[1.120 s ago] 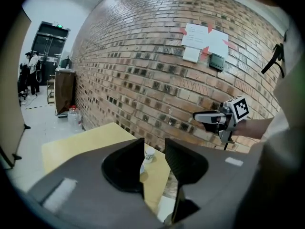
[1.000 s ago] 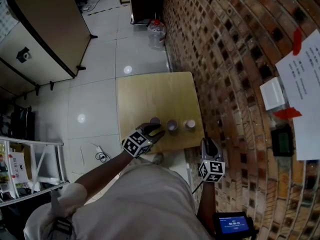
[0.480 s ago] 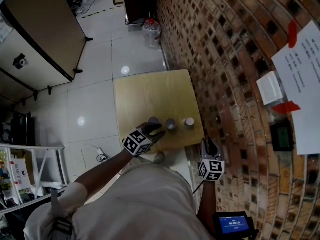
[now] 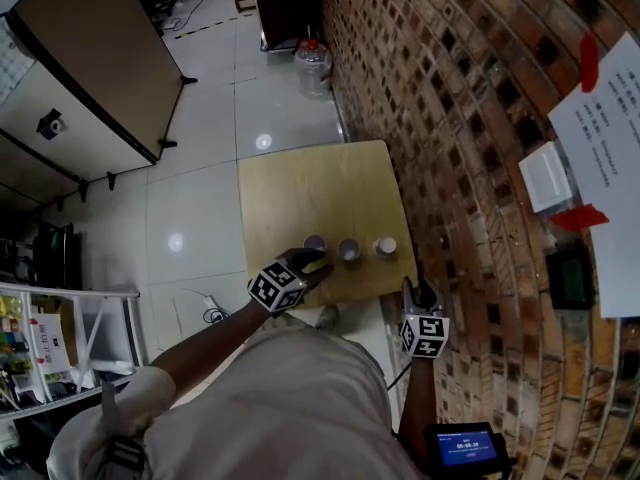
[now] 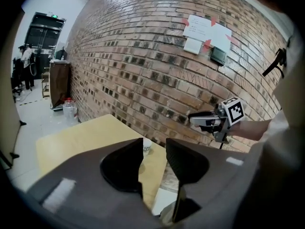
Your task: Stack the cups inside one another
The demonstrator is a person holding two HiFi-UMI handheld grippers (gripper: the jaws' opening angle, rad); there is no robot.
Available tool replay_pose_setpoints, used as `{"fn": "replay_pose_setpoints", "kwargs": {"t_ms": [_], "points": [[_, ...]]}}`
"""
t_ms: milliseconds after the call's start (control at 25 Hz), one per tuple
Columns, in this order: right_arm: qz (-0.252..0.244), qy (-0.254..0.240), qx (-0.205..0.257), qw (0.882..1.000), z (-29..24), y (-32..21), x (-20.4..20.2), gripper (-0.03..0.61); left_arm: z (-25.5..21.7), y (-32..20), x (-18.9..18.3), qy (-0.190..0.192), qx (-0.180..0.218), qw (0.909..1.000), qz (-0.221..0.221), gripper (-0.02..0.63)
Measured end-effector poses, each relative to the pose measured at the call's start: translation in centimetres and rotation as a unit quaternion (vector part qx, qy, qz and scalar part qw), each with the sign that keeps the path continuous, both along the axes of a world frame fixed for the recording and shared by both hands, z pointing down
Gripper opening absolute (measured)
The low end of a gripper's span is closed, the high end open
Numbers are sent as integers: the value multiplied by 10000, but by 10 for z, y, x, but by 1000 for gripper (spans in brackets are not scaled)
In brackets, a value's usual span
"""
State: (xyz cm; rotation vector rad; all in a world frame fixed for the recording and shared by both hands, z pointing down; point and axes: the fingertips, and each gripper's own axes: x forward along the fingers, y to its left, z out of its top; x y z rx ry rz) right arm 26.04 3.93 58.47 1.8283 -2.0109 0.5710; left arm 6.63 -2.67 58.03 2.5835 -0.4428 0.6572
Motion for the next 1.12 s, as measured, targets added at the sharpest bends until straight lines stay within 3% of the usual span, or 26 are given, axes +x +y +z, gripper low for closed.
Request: {"fn": "replay_pose_setpoints", "kwargs": {"t_ms": [280, 480, 840, 1120], "points": [[-497, 157, -524, 9973, 42, -30, -6, 198, 10, 2, -4, -271, 12, 9996, -72, 183], [-1083, 634, -1127, 9857, 97, -57, -13, 262, 14, 7, 2, -491, 58, 9988, 52, 186], [-1521, 1108, -2039, 9607, 198, -103, 0, 288, 20, 2, -1, -708, -47, 9975, -11, 184], [-1782, 1209, -2427, 9459, 243, -122, 1, 298, 22, -12, -13, -859, -90, 9961, -196, 184]]}}
